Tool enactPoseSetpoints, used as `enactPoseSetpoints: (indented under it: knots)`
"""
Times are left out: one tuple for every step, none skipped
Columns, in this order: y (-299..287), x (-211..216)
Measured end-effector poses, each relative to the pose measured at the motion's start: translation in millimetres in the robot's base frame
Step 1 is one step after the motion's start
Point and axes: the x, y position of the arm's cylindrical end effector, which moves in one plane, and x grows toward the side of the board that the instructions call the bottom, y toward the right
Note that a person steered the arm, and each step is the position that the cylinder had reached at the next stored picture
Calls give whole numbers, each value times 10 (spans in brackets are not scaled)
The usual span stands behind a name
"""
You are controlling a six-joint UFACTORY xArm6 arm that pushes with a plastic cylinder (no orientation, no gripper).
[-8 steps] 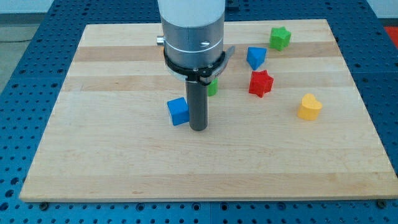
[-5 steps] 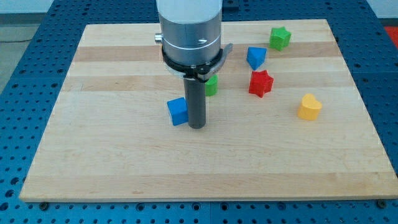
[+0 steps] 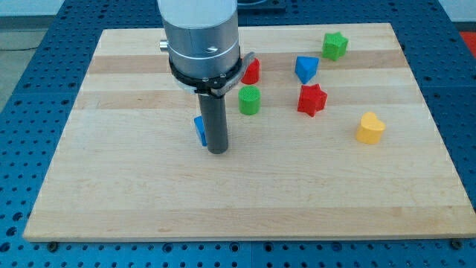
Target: Push the blue cube slightly towards the top left of the board
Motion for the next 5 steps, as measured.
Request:
enactPoseSetpoints:
  knots:
    - [215, 108]
    - [780, 483]
    - [1147, 712]
    - [787, 720]
    - [-26, 725]
